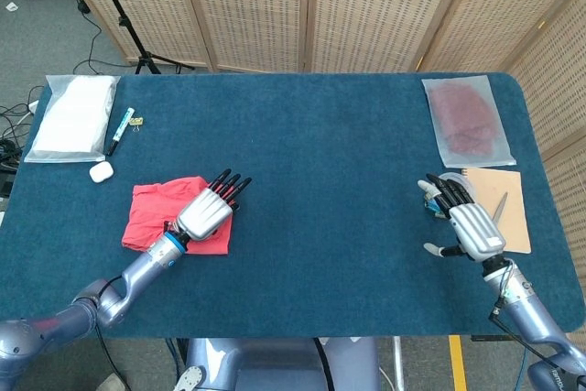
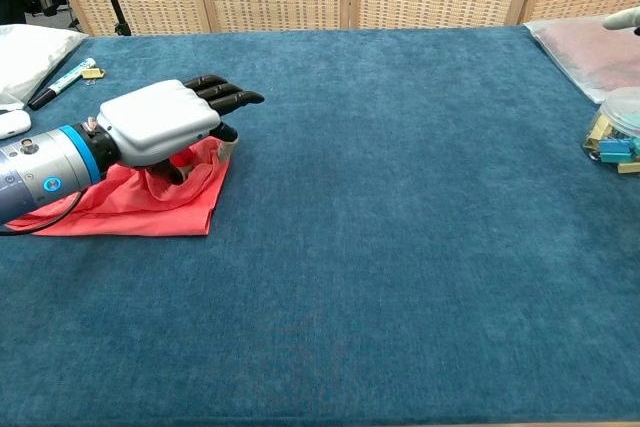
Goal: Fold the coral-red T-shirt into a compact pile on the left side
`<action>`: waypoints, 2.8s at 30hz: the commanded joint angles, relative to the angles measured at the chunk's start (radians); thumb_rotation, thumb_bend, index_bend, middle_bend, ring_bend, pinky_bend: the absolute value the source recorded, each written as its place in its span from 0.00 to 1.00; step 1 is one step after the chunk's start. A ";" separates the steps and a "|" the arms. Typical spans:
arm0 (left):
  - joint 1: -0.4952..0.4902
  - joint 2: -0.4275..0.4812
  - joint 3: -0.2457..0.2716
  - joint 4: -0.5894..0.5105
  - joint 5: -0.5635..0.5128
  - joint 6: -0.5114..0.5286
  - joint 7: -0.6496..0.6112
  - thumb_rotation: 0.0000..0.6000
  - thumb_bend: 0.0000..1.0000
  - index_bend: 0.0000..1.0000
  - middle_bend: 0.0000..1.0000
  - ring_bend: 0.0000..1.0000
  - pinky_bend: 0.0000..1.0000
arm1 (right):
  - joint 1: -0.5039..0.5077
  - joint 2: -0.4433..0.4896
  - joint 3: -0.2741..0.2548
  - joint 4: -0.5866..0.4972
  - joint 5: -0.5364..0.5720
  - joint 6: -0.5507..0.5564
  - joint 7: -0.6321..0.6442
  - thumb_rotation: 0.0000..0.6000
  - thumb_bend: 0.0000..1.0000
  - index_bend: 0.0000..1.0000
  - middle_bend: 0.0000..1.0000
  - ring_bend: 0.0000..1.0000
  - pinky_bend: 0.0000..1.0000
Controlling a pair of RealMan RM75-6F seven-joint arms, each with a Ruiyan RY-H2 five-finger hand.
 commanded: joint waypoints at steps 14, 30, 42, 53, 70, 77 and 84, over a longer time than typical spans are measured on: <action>0.049 0.054 -0.085 -0.172 -0.069 0.125 -0.162 1.00 0.00 0.00 0.00 0.00 0.00 | 0.002 -0.003 -0.006 -0.001 -0.002 -0.011 -0.010 1.00 0.13 0.00 0.00 0.00 0.00; 0.105 0.221 -0.114 -0.196 -0.186 0.055 -0.361 1.00 0.00 0.00 0.00 0.00 0.00 | 0.005 -0.010 -0.013 -0.006 -0.005 -0.020 -0.029 1.00 0.13 0.00 0.00 0.00 0.00; 0.080 0.055 -0.077 0.025 -0.141 0.034 -0.447 1.00 0.00 0.00 0.00 0.00 0.00 | 0.006 -0.013 -0.012 0.000 0.005 -0.030 -0.032 1.00 0.13 0.00 0.00 0.00 0.00; 0.096 0.089 -0.042 -0.079 -0.079 0.106 -0.446 1.00 0.00 0.00 0.00 0.00 0.00 | 0.009 -0.015 -0.013 0.006 0.006 -0.037 -0.028 1.00 0.13 0.00 0.00 0.00 0.00; 0.106 0.073 -0.003 -0.144 -0.061 0.061 -0.368 1.00 0.00 0.00 0.00 0.00 0.00 | 0.010 -0.013 -0.016 0.004 0.005 -0.041 -0.031 1.00 0.13 0.00 0.00 0.00 0.00; 0.099 0.031 0.000 -0.119 -0.056 0.046 -0.381 1.00 0.00 0.00 0.00 0.00 0.00 | 0.010 -0.014 -0.016 0.004 0.007 -0.043 -0.031 1.00 0.13 0.00 0.00 0.00 0.00; 0.095 0.002 -0.005 -0.091 -0.062 0.032 -0.377 1.00 0.00 0.00 0.00 0.00 0.00 | 0.010 -0.012 -0.016 0.004 0.006 -0.043 -0.028 1.00 0.14 0.00 0.00 0.00 0.00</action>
